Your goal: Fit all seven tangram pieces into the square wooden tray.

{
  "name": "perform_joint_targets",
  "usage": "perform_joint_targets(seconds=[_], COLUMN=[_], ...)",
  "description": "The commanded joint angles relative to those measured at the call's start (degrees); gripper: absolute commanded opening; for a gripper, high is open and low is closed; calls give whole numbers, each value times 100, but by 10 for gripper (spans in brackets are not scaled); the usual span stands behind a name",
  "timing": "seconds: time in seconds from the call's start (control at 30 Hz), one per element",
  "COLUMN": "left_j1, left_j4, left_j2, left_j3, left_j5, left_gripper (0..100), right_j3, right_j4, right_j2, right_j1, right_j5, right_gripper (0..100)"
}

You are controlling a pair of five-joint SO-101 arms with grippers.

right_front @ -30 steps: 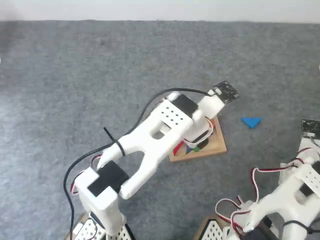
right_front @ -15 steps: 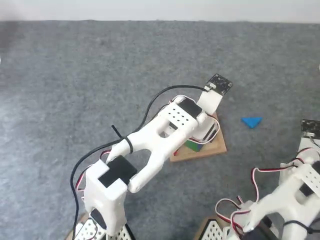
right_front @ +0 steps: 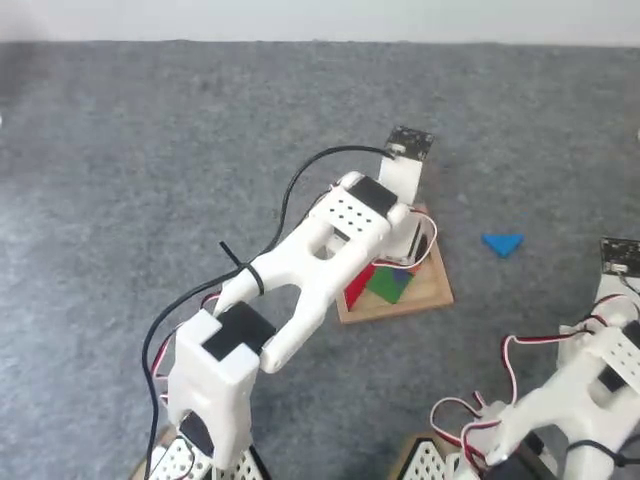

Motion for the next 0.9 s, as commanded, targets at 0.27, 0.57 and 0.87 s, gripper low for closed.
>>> perform_joint_targets(seconds=[0.27,0.57,0.87], left_j1=[-44,-1240,-3349], left_j4=[273,149,-290], left_j2=[-114,-325,-2066], left_j3=[-374,-488,1499], left_j5=[-264,-352,633], left_gripper=[316,316,318], right_j3=[-246,-510,-3244], right_j4=[-75,119,1727], right_j2=[-110,-101,1007], right_j1=[-92,-910,-3626], right_j5=[70,-44,-1802], right_gripper=[270,270,270])
